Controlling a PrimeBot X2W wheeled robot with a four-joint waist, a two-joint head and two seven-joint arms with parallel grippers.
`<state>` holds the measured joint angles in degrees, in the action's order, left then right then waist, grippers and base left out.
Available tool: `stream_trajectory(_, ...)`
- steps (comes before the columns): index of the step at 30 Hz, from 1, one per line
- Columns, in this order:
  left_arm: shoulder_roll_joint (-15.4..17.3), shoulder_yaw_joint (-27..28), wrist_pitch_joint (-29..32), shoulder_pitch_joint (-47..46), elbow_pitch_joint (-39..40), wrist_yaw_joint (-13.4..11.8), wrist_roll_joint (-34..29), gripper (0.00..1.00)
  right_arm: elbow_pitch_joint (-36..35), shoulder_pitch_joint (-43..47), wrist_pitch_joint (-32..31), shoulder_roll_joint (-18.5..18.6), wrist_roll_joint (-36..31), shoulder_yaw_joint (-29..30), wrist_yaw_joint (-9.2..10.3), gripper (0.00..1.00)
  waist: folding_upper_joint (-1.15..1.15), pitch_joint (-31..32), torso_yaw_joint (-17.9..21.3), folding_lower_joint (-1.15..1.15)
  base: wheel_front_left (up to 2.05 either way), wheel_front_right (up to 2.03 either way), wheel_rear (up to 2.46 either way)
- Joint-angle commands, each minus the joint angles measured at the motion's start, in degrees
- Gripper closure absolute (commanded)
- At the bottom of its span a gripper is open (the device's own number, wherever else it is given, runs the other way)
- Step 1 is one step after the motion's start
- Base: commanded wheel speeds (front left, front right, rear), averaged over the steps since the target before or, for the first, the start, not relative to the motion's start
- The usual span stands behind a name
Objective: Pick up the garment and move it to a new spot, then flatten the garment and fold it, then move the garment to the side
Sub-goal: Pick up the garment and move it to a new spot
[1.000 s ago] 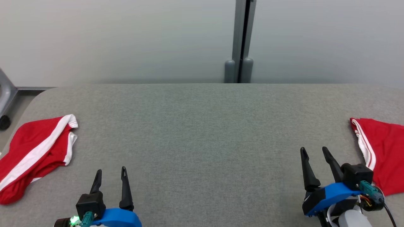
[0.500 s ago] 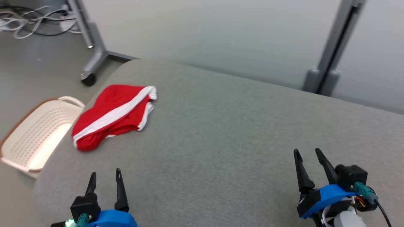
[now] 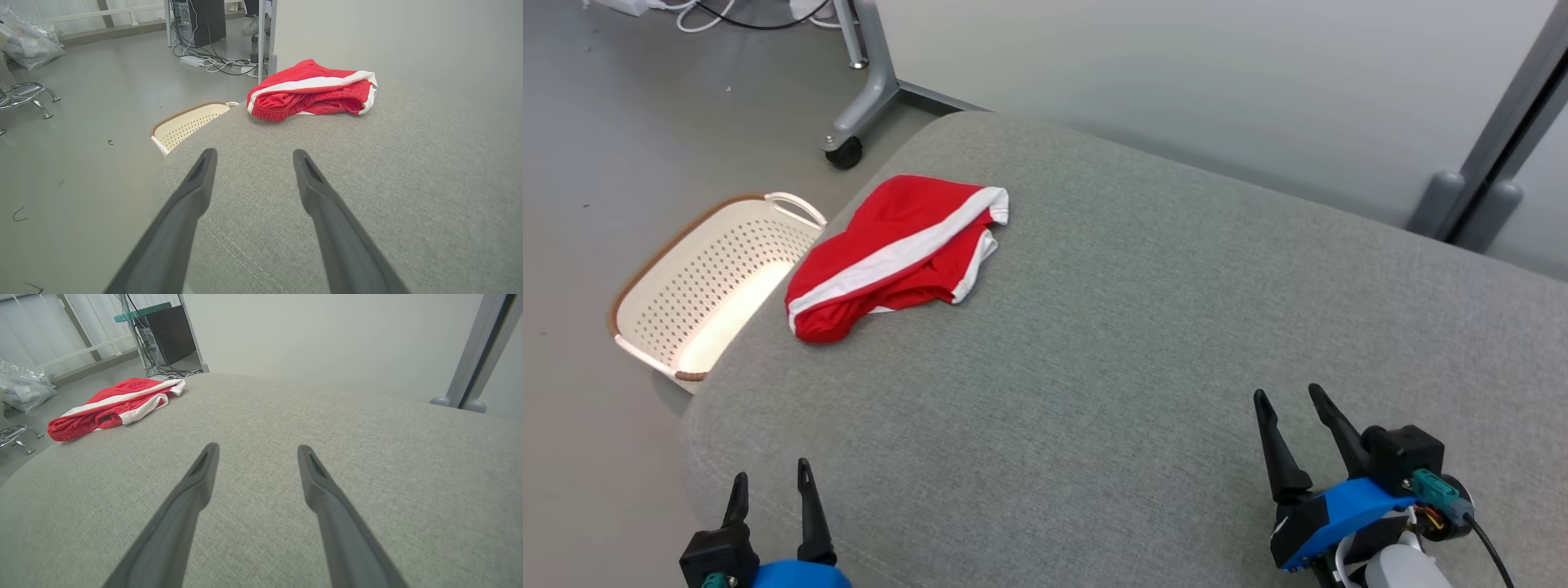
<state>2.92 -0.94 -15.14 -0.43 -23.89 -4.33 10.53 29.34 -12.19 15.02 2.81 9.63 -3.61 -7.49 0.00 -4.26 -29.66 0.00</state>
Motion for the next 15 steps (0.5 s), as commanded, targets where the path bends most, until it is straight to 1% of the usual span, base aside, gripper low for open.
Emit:
stream_trajectory(1, -0.1, 0.4, 0.0, -1.0, -0.4, 0.1, 0.3, 0.0, -0.1, -0.6, 0.2, 0.2, -0.5, -0.5, 0.0, 0.0, 0.0, -0.6, 0.5, 0.0, 0.0, 0.0, 0.0)
stream_trajectory(5, -0.1, 2.5, 0.0, -4.3, -1.8, 0.7, 0.1, 0.0, -1.0, -1.5, 0.2, 0.2, -1.6, -1.4, -0.01, 0.0, 0.0, -2.8, 2.2, 0.0, 0.0, 0.0, 0.0)
stream_trajectory(7, -0.1, 3.2, 0.0, -6.2, -3.0, 0.5, 1.5, 0.0, -1.7, -2.3, 0.2, 0.2, -2.5, -1.7, -0.01, 0.0, 0.0, -4.5, 3.3, 0.0, 0.0, 0.0, 0.0)
stream_trajectory(12, 0.0, 5.5, 0.0, -14.1, -7.6, 0.4, 0.9, 0.0, -3.7, -5.0, 0.2, 0.2, -5.2, -2.2, -0.01, 0.0, 0.0, -10.7, 6.7, 0.0, 0.0, 0.0, 0.0)
stream_trajectory(15, 0.5, 7.5, 0.0, -18.8, -9.7, -0.2, 0.0, 0.0, -5.4, -6.7, 0.2, 0.2, -6.5, -2.4, -0.01, 0.0, 0.0, -14.5, 8.6, 0.0, 0.0, 0.0, 0.0)
